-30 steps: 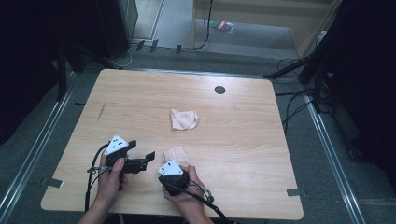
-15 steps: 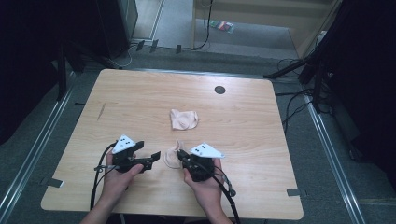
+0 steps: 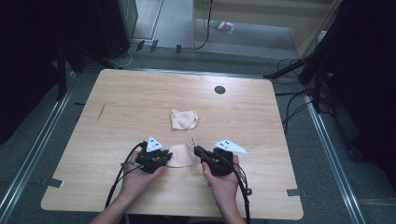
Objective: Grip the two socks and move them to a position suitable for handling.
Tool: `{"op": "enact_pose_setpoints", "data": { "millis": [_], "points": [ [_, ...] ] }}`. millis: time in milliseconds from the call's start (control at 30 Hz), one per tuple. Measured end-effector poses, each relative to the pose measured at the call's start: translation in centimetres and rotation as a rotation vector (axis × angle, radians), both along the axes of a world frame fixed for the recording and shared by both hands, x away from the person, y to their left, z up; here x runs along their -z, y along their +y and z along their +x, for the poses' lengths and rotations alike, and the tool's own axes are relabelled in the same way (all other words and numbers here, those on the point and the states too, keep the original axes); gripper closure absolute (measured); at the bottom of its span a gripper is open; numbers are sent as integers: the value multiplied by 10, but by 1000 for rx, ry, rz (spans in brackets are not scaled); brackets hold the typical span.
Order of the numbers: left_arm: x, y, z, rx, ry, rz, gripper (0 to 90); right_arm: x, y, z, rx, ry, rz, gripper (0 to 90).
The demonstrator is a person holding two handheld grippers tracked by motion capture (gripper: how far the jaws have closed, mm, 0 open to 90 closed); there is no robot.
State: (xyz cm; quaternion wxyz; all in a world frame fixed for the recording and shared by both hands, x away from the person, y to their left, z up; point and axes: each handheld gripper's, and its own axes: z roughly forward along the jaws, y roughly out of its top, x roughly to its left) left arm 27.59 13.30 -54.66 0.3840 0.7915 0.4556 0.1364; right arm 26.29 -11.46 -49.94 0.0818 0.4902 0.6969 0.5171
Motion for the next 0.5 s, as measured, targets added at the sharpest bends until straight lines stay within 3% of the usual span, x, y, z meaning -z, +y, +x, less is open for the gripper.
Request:
{"op": "enact_pose_setpoints", "data": {
  "millis": [100, 133, 200, 300, 333, 433, 500],
  "points": [
    [-4, 7, -3, 18, -5, -4, 889, -2, -11, 1, 29, 1, -12, 882],
    [-7, 12, -5, 19, -17, -8, 894, -3, -21, 0, 55, -2, -49, 887],
    [-11, 21, -9, 18, -25, -22, 895, -2, -24, -1, 57, -6, -63, 888],
    [-17, 37, -18, 13, -30, -35, 899, 4, -36, -8, 79, 19, -94, 895],
    [-18, 41, -21, 14, -27, -39, 900, 11, -43, -12, 65, 53, -79, 900],
    [-21, 47, -31, 27, -32, -9, 900, 14, -47, -17, 65, 76, -82, 900],
    [-21, 50, -39, 38, -26, 15, 900, 16, -48, -25, 53, 76, -133, 900]
  ]
}}
